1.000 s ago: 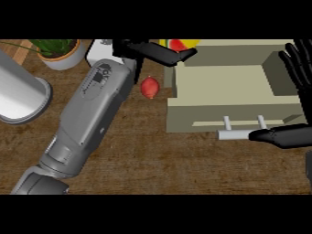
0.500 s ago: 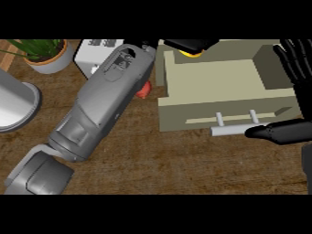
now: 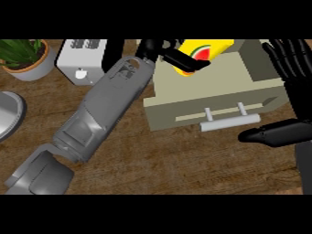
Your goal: Pick up the cup, place it into the drawer and close the drawer
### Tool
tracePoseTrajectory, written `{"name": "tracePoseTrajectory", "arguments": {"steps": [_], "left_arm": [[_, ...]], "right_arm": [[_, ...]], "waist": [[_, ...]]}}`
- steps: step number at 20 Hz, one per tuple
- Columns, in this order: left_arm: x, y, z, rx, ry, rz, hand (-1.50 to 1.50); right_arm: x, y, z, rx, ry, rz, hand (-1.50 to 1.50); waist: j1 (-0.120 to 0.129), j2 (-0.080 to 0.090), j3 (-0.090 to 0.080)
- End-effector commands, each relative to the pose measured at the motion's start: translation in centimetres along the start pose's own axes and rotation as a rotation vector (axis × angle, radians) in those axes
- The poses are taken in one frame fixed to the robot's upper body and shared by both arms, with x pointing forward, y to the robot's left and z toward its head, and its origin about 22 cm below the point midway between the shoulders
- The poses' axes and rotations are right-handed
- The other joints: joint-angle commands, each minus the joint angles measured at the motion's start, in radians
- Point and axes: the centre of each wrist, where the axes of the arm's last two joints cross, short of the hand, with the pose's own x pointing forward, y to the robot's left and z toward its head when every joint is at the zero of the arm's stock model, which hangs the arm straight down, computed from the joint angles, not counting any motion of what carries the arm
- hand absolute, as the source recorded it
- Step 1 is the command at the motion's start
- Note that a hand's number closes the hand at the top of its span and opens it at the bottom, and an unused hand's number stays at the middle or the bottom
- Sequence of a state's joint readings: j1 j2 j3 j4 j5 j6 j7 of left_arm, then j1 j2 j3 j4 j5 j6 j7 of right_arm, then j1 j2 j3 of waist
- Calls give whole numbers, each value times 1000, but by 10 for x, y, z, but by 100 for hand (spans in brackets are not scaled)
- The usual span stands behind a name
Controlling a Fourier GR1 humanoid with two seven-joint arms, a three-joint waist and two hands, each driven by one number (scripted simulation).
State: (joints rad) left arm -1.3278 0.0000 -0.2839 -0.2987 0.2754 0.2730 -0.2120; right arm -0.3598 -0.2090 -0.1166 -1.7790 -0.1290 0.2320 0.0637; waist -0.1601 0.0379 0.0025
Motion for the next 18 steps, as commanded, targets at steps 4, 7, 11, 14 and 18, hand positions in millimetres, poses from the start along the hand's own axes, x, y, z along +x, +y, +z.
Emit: {"name": "tracePoseTrajectory", "arguments": {"steps": [4, 7, 11, 14, 18], "left_arm": [[-12, -2, 6, -3, -3, 54, -150], [-12, -1, 7, 18, -30, 142, -150], [-1, -2, 5, 21, -131, 264, -150], [4, -2, 5, 57, -188, 338, -150], [-5, 0, 8, 128, -207, 364, -150]], "right_arm": [[2, 6, -12, 70, -34, -37, -150], [-1, 28, -11, 199, -50, -134, -150], [8, 49, -23, 396, -88, -194, 150], [3, 49, -16, 543, -17, -198, 150], [0, 41, -7, 710, 152, 14, 150]], "waist": [[-48, 18, 0], [-55, 17, -1], [-48, 15, -3], [-42, 5, -3], [8, -10, -4]]}}
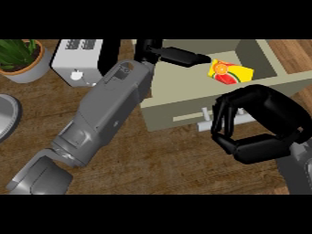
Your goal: Pick up the cup, place it into the drawer and close the drawer
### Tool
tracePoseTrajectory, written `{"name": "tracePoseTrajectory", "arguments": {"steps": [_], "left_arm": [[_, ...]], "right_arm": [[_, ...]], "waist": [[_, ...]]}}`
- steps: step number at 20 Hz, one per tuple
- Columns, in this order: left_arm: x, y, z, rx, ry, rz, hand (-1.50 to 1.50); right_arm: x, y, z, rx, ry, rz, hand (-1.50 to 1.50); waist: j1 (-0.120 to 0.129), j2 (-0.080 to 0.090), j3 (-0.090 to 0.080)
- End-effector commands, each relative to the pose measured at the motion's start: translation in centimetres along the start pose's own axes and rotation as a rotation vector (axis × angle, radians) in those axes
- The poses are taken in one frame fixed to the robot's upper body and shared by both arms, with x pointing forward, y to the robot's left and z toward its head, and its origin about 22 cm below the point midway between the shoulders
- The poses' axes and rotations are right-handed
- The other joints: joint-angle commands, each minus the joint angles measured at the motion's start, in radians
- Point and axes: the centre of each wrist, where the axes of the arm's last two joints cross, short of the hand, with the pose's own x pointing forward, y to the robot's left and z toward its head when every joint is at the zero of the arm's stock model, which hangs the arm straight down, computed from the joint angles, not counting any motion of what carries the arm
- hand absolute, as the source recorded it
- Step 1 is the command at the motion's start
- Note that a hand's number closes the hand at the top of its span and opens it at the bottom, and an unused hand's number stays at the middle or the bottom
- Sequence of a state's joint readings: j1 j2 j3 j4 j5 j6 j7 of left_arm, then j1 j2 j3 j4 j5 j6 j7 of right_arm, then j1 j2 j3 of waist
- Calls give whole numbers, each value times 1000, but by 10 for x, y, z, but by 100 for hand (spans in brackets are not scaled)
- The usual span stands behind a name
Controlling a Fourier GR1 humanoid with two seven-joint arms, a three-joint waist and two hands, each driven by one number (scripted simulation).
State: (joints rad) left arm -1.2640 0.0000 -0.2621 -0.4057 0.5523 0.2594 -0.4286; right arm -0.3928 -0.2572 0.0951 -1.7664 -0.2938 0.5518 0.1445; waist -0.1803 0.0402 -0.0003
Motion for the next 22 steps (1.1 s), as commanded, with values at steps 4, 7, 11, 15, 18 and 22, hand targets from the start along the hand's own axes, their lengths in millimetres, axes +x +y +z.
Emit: {"name": "tracePoseTrajectory", "arguments": {"steps": [4, 7, 11, 15, 18, 22], "left_arm": [[-1, 2, -1, 76, -45, 37, -150], [-3, 5, -1, 98, -24, 60, -150], [-16, 11, 10, 92, -38, 106, -150], [-22, 18, 15, 107, -51, 126, -150], [-44, 26, 35, 107, -51, 152, -150], [-36, 50, 33, 123, -68, 163, -150]], "right_arm": [[-4, 2, 14, 146, 299, 210, -150], [7, 6, 18, 141, 338, 423, -150], [-47, 20, 36, 68, 449, 443, -150], [-89, 36, 18, 96, 553, 486, -150], [-121, 22, 26, 163, 596, 486, -150], [-169, 38, 17, 152, 661, 501, 150]], "waist": [[72, -18, 0], [97, -23, 1], [156, -29, 2], [195, -32, 1], [217, -32, 2], [236, -32, 2]]}}
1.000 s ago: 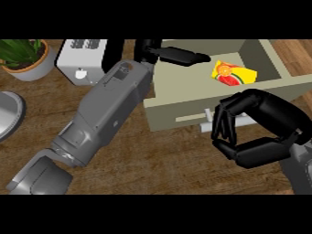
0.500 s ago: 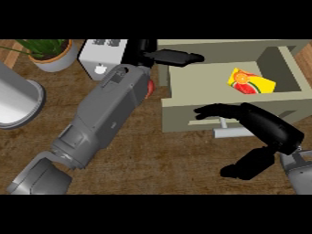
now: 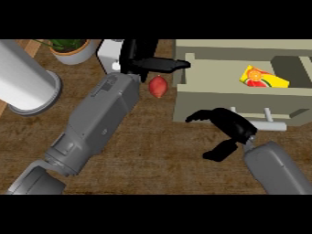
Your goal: Pick up the cup, place it into the drawer and close the drawer
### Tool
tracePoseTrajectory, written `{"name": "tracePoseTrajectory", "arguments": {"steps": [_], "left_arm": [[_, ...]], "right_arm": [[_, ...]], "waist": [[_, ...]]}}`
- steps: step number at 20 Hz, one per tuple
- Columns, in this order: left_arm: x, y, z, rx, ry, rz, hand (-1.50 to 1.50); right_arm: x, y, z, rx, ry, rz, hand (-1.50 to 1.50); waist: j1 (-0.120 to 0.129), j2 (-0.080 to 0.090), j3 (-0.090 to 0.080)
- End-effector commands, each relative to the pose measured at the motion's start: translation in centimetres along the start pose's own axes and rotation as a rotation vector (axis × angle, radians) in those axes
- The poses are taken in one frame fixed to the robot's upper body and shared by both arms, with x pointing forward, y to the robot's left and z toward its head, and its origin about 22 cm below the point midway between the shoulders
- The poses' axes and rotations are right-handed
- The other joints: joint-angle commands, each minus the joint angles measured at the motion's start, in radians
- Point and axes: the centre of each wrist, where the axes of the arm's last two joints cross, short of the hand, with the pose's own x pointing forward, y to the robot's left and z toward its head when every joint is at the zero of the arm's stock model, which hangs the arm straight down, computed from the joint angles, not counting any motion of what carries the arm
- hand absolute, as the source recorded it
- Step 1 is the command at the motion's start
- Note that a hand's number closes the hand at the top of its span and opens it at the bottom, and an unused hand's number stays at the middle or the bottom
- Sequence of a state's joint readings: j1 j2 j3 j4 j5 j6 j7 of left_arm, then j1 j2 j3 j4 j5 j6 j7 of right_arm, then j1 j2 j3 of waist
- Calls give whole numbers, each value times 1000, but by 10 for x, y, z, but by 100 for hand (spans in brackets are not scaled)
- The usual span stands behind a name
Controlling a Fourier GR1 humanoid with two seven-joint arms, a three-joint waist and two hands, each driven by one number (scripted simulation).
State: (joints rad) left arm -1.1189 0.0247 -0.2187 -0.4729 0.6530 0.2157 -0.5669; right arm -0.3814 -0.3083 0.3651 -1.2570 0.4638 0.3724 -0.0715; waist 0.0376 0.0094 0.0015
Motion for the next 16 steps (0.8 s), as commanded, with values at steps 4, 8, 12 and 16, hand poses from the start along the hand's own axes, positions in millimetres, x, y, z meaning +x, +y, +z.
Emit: {"name": "tracePoseTrajectory", "arguments": {"steps": [4, 8, 12, 16], "left_arm": [[-2, 41, 13, 7, 4, 38, -150], [-7, 47, 24, -12, 7, 45, -150], [-2, 57, 27, -34, 7, 50, -150], [5, 80, 28, -46, 1, 47, -150]], "right_arm": [[-53, -17, -28, -51, 59, 3, 150], [-62, -47, -30, -185, 18, -35, 150], [-58, -85, -34, -304, 8, -60, 150], [-55, -132, -24, -419, 33, -55, 150]], "waist": [[47, 1, 2], [83, 9, 4], [100, 14, 4], [132, 28, 5]]}}
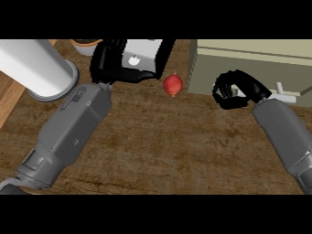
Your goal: Pick up the cup, place it into the drawer and close the drawer
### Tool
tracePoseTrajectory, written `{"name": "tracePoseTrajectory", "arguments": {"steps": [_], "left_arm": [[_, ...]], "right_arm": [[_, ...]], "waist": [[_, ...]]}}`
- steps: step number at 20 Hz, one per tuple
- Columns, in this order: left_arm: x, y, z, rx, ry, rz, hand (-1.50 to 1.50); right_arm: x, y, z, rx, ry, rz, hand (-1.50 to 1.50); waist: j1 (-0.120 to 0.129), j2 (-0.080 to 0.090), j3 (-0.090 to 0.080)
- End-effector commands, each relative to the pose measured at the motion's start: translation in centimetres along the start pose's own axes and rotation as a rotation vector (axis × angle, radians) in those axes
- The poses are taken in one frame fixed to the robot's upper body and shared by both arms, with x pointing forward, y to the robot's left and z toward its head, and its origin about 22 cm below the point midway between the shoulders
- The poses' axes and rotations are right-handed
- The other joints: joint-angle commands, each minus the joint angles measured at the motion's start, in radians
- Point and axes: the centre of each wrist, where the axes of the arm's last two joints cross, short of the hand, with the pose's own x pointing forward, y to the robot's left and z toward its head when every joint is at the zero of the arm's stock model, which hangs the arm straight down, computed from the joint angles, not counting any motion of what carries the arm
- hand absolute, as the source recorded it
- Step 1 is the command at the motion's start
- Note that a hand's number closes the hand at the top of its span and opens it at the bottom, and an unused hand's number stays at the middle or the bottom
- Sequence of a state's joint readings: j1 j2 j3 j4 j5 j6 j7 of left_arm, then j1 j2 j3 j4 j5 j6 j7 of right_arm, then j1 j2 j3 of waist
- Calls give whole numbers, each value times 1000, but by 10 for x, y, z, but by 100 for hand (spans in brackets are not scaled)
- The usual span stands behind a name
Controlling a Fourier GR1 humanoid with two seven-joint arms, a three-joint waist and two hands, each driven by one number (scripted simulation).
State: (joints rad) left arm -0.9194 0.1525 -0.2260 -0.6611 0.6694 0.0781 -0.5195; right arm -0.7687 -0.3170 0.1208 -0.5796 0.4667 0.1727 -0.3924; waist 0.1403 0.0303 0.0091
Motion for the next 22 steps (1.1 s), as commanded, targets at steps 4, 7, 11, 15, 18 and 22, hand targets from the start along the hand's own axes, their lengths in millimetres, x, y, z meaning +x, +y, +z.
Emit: {"name": "tracePoseTrajectory", "arguments": {"steps": [4, 7, 11, 15, 18, 22], "left_arm": [[3, 18, 9, -29, 8, -11, -150], [6, 21, 9, -43, 15, 4, -150], [4, 17, 10, -60, 17, 8, -150], [-2, 18, 19, -69, 42, 34, -150], [4, 21, 15, -65, 17, 41, -150], [1, 31, 23, -66, 32, 31, -150]], "right_arm": [[18, -80, -5, -190, 19, -31, 150], [14, -85, 1, -200, 18, -30, 150], [25, -102, 0, -212, -2, -55, 150], [27, -111, 4, -210, -28, -77, 150], [21, -116, 12, -214, -24, -97, 150], [16, -118, 18, -197, -19, -105, 150]], "waist": [[45, 12, -4], [53, 13, -3], [62, 17, -5], [76, 16, -6], [84, 15, -6], [89, 21, -5]]}}
